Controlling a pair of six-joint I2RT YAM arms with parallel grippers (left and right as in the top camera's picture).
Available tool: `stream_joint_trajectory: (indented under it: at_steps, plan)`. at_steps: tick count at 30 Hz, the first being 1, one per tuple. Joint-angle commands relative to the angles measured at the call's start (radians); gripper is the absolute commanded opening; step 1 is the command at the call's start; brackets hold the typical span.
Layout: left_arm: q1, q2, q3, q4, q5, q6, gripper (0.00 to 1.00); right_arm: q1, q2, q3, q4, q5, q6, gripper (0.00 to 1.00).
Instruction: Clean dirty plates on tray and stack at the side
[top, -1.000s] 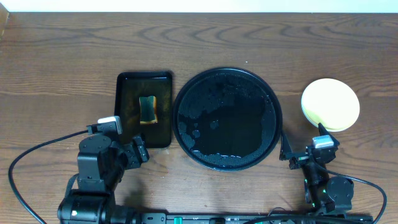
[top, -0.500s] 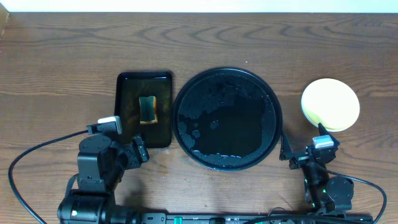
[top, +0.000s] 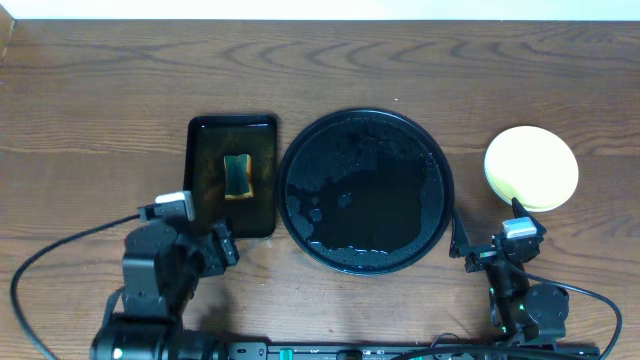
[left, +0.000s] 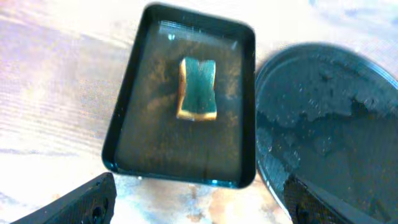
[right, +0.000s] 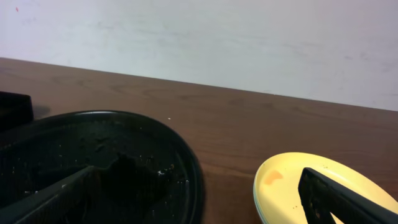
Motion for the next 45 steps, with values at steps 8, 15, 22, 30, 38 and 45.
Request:
stream_joint_trajectory:
  at_steps: [8, 15, 22, 30, 38, 45]
  plan:
    - [0.080, -0.281, -0.271, 0.139, -0.010, -0.002, 0.86, 0.008, -0.004, -0.001, -0.003, -0.008, -0.011, 0.99]
    - [0.081, -0.446, -0.517, 0.472, -0.010, -0.002, 0.86, 0.008, -0.004, -0.001, -0.003, -0.008, -0.011, 0.99]
    - [0.081, -0.506, -0.669, 0.784, -0.009, 0.050, 0.86, 0.008, -0.004, -0.001, -0.003, -0.008, -0.011, 0.99]
    - [0.081, -0.506, -0.668, 0.712, -0.006, 0.137, 0.86, 0.008, -0.004, -0.001, -0.003, -0.008, -0.011, 0.99]
    - [0.081, -0.505, -0.668, 0.713, -0.002, 0.137, 0.86, 0.008, -0.004, -0.001, -0.003, -0.008, -0.011, 0.99]
    - [0.081, -0.504, -0.668, 0.713, -0.002, 0.137, 0.86, 0.008, -0.004, -0.001, -0.003, -0.008, -0.011, 0.99]
